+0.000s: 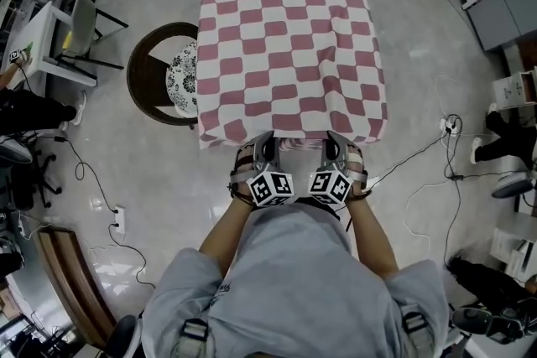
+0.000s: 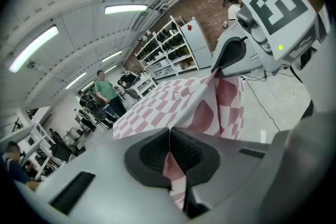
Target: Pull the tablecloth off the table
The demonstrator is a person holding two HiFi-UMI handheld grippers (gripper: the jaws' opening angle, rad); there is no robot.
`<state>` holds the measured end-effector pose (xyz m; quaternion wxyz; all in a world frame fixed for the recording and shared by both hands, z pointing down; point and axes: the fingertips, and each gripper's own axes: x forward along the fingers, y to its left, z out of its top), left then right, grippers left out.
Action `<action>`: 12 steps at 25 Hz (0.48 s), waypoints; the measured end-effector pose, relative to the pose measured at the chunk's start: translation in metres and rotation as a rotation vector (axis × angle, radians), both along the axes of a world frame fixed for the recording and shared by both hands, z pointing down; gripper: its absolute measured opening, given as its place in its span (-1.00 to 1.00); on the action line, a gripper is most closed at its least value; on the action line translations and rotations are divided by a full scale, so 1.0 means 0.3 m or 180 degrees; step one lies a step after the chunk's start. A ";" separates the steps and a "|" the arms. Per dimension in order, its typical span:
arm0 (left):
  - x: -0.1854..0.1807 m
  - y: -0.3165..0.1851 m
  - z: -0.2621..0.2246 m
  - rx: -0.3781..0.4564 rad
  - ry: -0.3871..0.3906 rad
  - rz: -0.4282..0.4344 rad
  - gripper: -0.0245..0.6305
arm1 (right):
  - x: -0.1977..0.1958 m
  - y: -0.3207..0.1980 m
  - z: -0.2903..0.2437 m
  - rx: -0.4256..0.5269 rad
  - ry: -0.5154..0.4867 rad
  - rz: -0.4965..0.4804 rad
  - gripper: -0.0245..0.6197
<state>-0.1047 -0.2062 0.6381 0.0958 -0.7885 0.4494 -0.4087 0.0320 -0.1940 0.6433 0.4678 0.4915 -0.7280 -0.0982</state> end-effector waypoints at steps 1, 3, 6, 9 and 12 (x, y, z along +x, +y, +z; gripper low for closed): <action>0.007 0.018 -0.017 0.0036 0.0037 -0.0054 -0.91 | 0.008 0.018 -0.016 0.0031 -0.0060 0.0007 -0.90; 0.022 0.048 -0.059 0.0107 0.0106 -0.0163 -0.91 | 0.023 0.048 -0.058 0.0085 -0.0207 0.0029 -0.90; 0.038 0.109 -0.102 0.0191 0.0207 -0.0338 -0.91 | 0.039 0.103 -0.095 0.0141 -0.0416 0.0042 -0.90; 0.034 0.186 -0.125 0.0280 0.0314 -0.0519 -0.91 | 0.038 0.175 -0.117 0.0202 -0.0604 0.0038 -0.90; 0.037 0.262 -0.159 0.0350 0.0494 -0.0725 -0.91 | 0.042 0.245 -0.156 0.0244 -0.0869 0.0101 -0.90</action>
